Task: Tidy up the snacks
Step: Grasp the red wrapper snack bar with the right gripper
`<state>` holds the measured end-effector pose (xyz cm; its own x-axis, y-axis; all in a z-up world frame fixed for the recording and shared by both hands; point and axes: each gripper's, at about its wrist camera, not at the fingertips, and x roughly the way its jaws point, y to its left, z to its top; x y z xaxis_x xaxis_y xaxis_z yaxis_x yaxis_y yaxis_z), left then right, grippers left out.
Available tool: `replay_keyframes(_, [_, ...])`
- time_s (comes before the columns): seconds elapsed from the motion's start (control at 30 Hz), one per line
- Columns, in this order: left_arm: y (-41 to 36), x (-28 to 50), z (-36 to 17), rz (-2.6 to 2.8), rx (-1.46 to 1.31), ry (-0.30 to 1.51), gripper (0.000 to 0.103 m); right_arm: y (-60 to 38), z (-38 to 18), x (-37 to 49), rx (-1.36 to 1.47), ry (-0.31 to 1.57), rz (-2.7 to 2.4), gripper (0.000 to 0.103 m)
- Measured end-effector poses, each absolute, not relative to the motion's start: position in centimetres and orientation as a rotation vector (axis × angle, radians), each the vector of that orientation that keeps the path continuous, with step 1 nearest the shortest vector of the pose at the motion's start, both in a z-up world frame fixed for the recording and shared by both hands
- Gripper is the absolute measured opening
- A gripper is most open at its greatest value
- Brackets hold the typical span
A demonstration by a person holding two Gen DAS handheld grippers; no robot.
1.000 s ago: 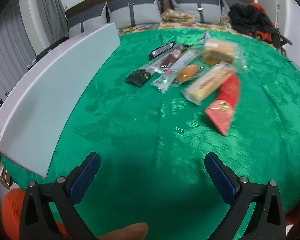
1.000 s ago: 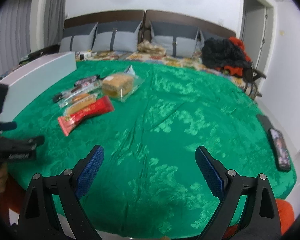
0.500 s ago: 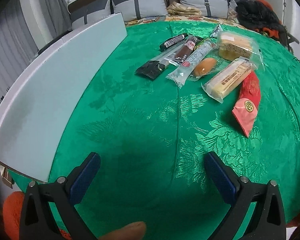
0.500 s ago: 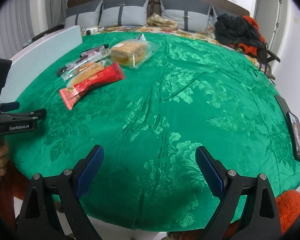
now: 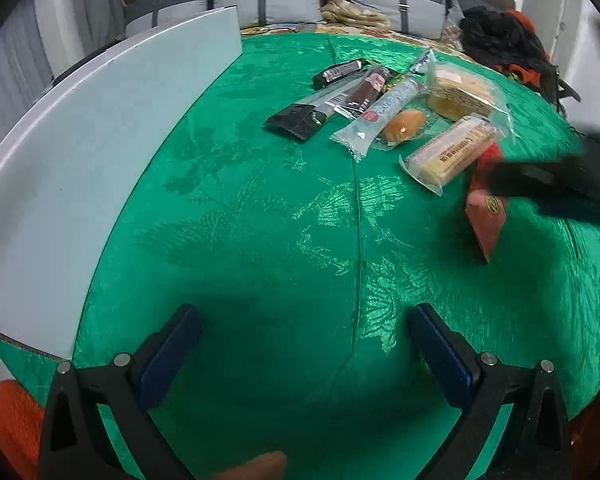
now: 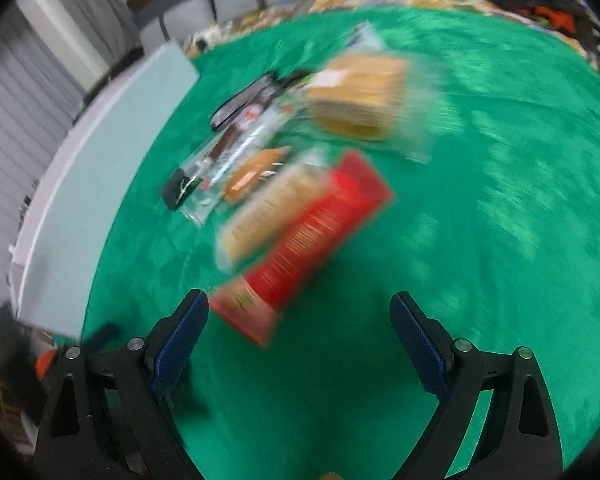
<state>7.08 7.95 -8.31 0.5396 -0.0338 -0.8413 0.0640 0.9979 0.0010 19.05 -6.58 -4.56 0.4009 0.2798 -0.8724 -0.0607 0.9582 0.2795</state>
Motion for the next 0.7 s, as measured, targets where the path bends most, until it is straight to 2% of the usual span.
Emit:
replay_keyframes(0.1, [8.2, 6.6, -8.3, -0.075, 0.039, 0.984, 0.103, -3.6, -5.9, 21.1, 0.112, 1.206, 0.189, 0.092])
replay_keyframes(0.17, [8.3, 6.7, -8.3, -0.081, 0.042, 0.978, 0.103, -3.0, -6.1, 21.1, 0.062, 1.207, 0.159, 0.084])
replay_keyframes(0.2, [8.3, 6.6, -8.3, -0.084, 0.043, 0.976, 0.103, -3.0, -6.0, 20.9, 0.042, 1.2, 0.14, 0.062])
replay_keyframes(0.23, [8.4, 6.7, -8.3, -0.084, 0.044, 0.974, 0.103, -3.2, -5.8, 20.4, 0.027, 1.181, 0.127, 0.035])
replay_keyframes(0.33, [8.4, 6.9, -8.4, -0.071, 0.039, 0.971, 0.103, -5.0, -5.7, 18.9, 0.033, 1.177, 0.127, 0.023])
replay_keyframes(0.57, [8.3, 7.1, -8.4, -0.065, 0.035, 0.965, 0.103, -12.7, -5.1, 15.6, -0.024, 1.131, 0.004, 0.023])
replay_keyframes(0.7, [8.1, 6.9, -8.4, -0.056, 0.027, 0.957, 0.103, -16.8, -5.4, 14.9, -0.002, 1.06, -0.038, 0.03])
